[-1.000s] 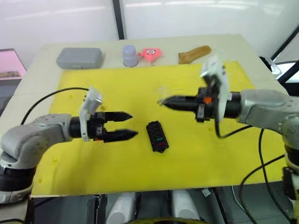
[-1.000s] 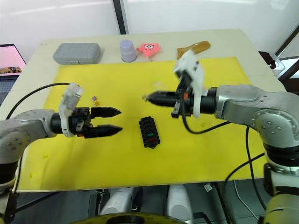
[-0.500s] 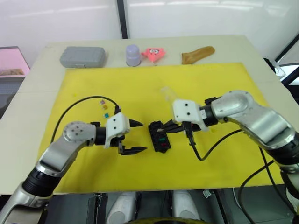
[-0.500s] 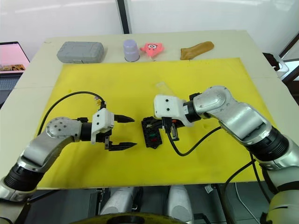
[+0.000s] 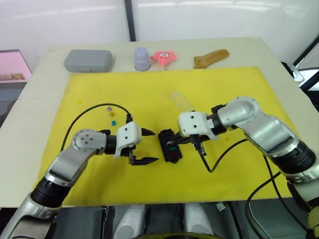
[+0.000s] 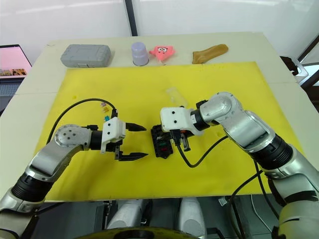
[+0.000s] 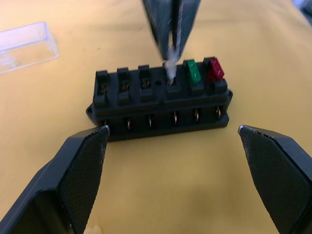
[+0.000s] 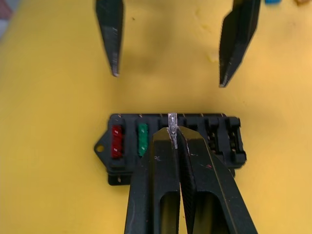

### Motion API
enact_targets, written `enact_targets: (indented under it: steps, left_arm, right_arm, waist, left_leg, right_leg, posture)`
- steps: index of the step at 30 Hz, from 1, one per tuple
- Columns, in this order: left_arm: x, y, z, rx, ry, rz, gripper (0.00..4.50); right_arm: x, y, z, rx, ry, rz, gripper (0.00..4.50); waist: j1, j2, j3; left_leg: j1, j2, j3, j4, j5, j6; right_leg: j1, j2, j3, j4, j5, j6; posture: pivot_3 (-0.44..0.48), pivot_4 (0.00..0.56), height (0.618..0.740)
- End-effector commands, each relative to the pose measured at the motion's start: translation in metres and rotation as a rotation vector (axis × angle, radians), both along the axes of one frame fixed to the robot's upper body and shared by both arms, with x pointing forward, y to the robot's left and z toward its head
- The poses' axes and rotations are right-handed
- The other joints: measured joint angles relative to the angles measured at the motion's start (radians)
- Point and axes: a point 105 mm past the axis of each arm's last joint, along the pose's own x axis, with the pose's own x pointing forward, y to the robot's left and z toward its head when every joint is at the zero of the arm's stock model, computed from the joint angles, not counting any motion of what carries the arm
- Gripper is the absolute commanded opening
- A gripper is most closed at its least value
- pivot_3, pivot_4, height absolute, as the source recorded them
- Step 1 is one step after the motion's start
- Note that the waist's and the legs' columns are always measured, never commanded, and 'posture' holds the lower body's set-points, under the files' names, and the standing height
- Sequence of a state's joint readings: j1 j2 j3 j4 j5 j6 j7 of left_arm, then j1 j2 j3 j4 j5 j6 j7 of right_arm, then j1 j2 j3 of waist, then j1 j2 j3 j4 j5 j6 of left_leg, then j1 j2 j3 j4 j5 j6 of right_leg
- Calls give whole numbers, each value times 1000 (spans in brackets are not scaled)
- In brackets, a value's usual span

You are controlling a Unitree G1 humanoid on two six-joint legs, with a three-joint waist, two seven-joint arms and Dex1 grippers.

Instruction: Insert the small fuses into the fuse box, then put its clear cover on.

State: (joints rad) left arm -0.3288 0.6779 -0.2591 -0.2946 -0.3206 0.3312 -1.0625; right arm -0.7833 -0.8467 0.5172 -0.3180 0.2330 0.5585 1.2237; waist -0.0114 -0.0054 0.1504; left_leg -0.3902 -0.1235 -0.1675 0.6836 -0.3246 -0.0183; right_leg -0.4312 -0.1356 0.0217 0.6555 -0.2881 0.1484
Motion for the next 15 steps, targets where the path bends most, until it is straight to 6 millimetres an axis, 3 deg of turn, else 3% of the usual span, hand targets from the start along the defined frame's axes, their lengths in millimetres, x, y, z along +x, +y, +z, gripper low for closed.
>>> enact_targets:
  steps: [1, 15]
  left_arm:
    - [0, -2, 11, -12, -55, -25, 4461]
    - [2, 4, 12, -9, -68, -24, 4461]
  right_arm:
    - [-1, 2, 7, 6, -33, 25, 0]
    - [-1, 3, 6, 6, -11, 24, 0]
  waist:
    - [-1, 0, 0]
    - [-1, 0, 0]
  left_leg:
    - [0, 0, 0, 0, 0, 0]
    - [0, 0, 0, 0, 0, 0]
  right_leg:
    - [0, 0, 0, 0, 0, 0]
    - [0, 0, 0, 0, 0, 0]
  posture:
    - [0, 150, 740]
    - [0, 150, 740]
